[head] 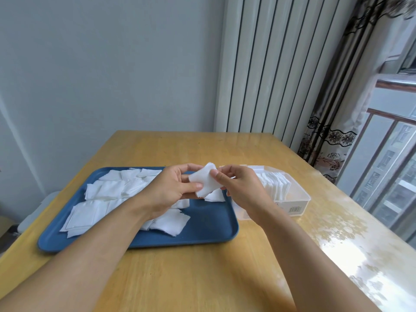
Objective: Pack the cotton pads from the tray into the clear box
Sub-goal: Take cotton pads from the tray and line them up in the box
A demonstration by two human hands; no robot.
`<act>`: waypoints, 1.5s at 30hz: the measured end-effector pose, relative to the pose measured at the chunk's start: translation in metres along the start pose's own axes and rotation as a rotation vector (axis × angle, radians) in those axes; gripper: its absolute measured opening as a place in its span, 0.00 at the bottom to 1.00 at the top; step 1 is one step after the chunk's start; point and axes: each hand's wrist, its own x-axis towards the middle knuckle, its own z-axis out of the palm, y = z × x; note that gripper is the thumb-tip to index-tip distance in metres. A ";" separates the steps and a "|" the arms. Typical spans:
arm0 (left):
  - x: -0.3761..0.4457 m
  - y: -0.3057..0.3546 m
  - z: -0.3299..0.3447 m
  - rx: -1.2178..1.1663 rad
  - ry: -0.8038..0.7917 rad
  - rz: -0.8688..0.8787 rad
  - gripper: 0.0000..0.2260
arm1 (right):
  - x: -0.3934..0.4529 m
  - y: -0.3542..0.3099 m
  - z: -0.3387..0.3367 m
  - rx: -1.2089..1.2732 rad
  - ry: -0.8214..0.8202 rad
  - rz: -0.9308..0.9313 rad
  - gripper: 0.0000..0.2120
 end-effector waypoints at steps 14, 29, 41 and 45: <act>-0.003 0.000 0.004 0.104 0.060 -0.020 0.13 | 0.003 -0.016 -0.021 0.191 0.241 -0.072 0.05; 0.083 0.037 0.174 1.156 -0.317 0.277 0.23 | 0.029 0.057 -0.204 0.363 0.156 0.440 0.13; 0.116 0.017 0.178 1.507 -0.379 0.068 0.22 | 0.043 0.057 -0.202 -0.081 0.021 0.297 0.11; 0.114 0.015 0.166 1.479 -0.380 0.064 0.19 | 0.044 0.040 -0.181 -0.681 -0.011 0.185 0.07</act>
